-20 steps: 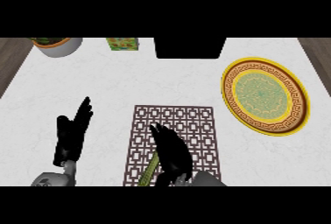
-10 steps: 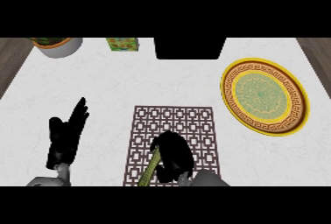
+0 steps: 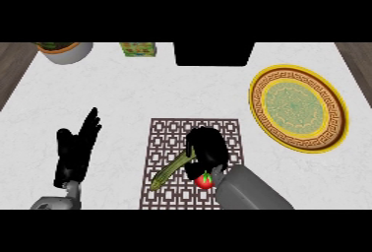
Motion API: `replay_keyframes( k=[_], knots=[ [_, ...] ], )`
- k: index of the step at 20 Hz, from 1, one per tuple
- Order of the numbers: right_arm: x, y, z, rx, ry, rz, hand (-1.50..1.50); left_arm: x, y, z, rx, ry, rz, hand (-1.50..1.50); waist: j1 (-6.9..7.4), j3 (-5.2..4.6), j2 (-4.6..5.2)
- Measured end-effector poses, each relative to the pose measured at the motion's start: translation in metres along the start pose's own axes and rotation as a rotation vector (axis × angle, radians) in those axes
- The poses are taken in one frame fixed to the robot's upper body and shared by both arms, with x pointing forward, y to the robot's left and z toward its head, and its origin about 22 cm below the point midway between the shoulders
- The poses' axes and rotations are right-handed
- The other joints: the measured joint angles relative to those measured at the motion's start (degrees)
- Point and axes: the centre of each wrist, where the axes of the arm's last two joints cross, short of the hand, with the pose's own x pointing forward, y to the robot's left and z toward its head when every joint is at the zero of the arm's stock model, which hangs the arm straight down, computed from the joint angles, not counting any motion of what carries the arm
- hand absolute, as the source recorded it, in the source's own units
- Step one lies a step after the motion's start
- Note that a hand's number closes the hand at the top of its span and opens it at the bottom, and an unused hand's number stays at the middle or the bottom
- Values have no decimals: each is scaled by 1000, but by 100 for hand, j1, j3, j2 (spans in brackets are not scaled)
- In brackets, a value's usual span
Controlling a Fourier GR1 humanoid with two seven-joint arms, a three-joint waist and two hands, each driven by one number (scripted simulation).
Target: Pick the squash from the placemat and place it in the plate
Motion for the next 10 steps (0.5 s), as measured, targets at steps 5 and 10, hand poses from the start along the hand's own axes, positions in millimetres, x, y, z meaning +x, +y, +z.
replay_keyframes(
  k=[5, 10],
  knots=[
    [-45, -52, -40, -141, 88, 5, 150, -4, -3, 0, -6, -3, -2, 0, 33, 1, 21],
    [-54, -90, -48, -323, 99, 36, 150, -8, 0, 1, 2, 1, -1, 0, -7, -2, 2]
  ],
)
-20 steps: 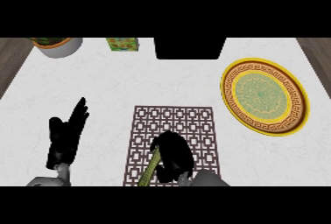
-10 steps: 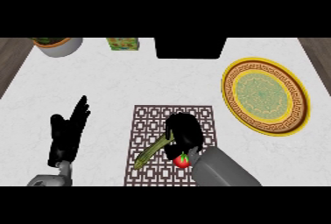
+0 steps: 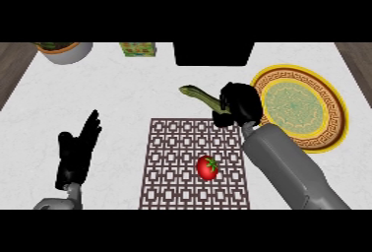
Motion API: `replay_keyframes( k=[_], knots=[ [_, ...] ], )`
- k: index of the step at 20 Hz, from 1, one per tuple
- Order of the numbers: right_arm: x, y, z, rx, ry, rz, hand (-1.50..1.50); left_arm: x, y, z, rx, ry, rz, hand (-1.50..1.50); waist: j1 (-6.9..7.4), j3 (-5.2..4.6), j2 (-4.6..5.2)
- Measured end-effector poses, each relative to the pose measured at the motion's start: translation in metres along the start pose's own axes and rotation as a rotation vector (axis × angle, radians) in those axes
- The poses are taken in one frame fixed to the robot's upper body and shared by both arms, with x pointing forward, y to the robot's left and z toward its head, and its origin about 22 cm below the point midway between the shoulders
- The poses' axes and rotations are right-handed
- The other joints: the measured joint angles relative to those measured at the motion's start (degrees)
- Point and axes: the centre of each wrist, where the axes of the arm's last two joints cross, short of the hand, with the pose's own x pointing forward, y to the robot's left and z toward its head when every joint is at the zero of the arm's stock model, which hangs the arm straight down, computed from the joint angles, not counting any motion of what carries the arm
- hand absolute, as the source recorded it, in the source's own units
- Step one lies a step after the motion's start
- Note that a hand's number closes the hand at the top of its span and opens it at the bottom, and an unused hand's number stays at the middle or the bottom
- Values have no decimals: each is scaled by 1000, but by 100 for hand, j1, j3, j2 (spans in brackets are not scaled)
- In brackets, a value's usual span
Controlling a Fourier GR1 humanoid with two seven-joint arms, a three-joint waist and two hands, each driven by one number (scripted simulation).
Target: Pick the squash from the placemat and place it in the plate
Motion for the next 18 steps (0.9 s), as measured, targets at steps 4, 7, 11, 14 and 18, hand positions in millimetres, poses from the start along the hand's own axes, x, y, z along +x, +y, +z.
replay_keyframes(
  k=[4, 7, 11, 14, 18],
  knots=[
    [6, -32, -2, -177, -5, -36, 150, 6, 0, 1, 6, 6, 4, 0, -67, 0, -31],
    [4, -59, -4, -321, 27, -41, 150, 5, 8, 1, 18, 9, 4, 0, -91, -2, -42],
    [-8, -81, -3, -427, 105, -51, 150, 2, 5, 3, 12, 6, 3, 0, -73, -1, -29],
    [-21, -96, -1, -460, 163, -66, 150, 2, 4, 0, 8, 6, 2, 0, -65, -1, -21],
    [-45, -104, -3, -476, 228, -73, 150, 2, 5, -1, 5, 3, 0, 0, -42, 0, -11]
  ],
)
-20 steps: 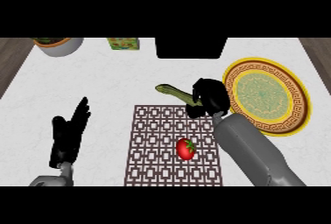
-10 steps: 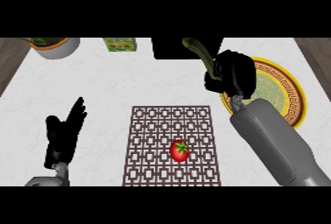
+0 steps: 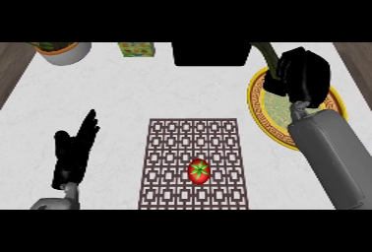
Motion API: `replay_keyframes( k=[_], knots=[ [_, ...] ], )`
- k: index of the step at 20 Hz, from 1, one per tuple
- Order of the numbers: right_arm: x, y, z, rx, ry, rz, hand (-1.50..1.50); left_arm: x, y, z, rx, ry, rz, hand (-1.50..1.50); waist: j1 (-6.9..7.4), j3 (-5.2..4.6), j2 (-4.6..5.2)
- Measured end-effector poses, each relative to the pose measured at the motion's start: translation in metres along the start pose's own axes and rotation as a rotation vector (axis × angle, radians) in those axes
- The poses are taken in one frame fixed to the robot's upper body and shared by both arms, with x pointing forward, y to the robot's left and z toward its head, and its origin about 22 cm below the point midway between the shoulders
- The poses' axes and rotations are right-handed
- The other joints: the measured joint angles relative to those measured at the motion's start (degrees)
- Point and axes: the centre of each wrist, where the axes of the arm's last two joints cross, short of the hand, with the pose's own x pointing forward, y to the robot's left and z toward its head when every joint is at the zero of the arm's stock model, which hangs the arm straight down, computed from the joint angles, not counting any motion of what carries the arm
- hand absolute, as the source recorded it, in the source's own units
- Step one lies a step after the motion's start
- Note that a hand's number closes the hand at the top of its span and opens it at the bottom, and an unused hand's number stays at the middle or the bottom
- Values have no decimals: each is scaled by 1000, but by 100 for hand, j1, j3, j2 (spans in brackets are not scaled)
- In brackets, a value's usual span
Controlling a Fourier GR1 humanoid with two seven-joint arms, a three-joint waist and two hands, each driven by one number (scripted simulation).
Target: Pick the squash from the placemat and place it in the plate
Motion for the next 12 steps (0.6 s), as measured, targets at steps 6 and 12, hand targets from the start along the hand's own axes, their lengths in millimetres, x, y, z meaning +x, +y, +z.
replay_keyframes(
  k=[6, 12],
  knots=[
    [-34, 3, -24, 19, 70, 26, 150, -3, -6, 4, -5, -2, 3, 0, 34, 1, 9],
    [-79, 15, -42, 84, 129, 71, 150, -1, -12, 5, -9, -8, -2, 0, 73, 2, 26]
  ],
)
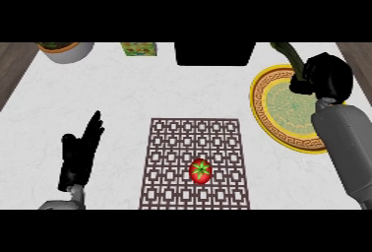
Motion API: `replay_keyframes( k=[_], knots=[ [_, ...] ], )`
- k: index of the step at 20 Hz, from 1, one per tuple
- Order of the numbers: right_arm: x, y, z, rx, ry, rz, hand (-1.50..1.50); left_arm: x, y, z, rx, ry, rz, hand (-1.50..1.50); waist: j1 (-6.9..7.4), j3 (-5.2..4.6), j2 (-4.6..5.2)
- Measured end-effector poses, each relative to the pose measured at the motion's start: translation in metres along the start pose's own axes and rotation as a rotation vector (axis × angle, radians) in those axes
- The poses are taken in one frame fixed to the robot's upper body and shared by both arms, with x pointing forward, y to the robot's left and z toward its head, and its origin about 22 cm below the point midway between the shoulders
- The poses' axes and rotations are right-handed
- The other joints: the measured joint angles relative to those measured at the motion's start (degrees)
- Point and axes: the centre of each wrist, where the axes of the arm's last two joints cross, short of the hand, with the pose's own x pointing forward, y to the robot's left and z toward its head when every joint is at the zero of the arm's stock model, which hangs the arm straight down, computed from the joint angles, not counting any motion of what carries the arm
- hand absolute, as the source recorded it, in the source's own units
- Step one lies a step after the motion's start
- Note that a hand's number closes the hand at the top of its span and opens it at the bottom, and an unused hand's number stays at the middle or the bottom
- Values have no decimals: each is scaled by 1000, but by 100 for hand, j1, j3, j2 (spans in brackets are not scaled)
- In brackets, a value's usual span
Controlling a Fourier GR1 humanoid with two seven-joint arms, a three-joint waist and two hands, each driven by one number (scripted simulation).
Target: Pick the squash from the placemat and place it in the plate
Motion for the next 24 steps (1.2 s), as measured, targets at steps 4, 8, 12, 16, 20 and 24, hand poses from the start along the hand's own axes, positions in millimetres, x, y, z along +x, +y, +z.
replay_keyframes(
  k=[4, 8, 12, 16, 20, 24],
  knots=[
    [-19, 5, -14, 119, 36, 5, 150, 0, 1, -3, 0, -2, -2, 0, 24, 2, 11],
    [-41, 17, -16, 272, 74, 9, -150, 0, -1, -5, -7, 0, 0, 0, 42, 3, 21],
    [-59, 22, -19, 384, 82, 10, -150, 3, -4, -6, -6, -1, 4, 0, 38, 3, 16],
    [-70, 23, -19, 417, -1, -60, -150, 2, -2, -7, -4, 1, -1, 0, 16, 5, 8],
    [-73, 14, -22, 350, -89, -279, -150, -1, -2, -4, 4, 2, 1, 0, -32, 10, -8],
    [-80, 6, -24, 248, -113, -547, -150, -1, 8, -5, 10, 9, 1, 0, -87, 9, -23]
  ],
)
